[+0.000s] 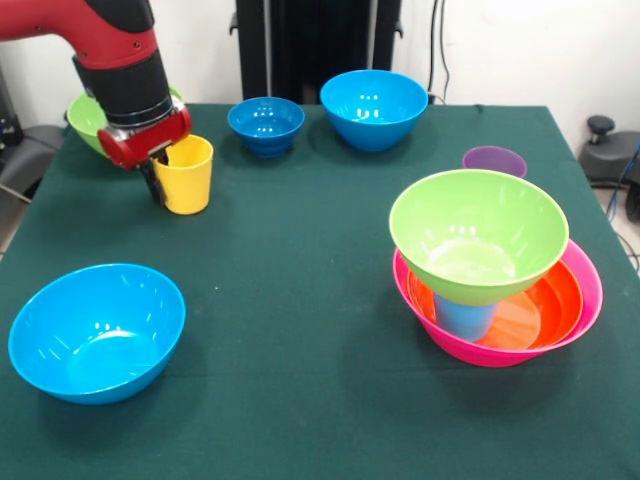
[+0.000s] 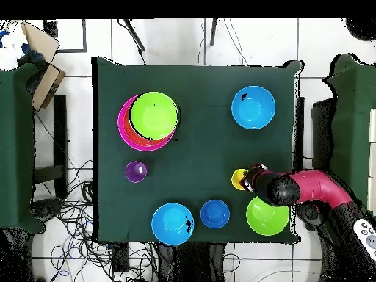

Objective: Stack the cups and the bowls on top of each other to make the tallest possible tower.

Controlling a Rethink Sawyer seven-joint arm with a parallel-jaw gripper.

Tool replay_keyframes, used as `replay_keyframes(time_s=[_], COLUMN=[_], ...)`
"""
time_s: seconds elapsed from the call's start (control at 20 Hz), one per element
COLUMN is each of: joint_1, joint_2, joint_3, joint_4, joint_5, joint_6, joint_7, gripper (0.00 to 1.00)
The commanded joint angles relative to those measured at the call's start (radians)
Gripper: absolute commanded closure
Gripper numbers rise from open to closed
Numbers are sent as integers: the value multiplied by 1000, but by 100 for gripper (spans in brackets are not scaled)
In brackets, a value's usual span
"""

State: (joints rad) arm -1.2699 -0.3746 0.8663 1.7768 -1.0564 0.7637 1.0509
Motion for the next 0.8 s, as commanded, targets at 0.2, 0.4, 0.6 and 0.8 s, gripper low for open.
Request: replay_keyframes(time_s=[0.2,0.4,0.6,0.8], joint_1=[160,217,256,315], joint_2=[-194,-248,-302,-343], joint_3=[-11,-5,5,-11], joint_4=[83,71,56,26], joint_5=[124,223,335,434], joint_6=[92,103,98,83], joint_7=[17,81,113,170], gripper=[100,100,100,100])
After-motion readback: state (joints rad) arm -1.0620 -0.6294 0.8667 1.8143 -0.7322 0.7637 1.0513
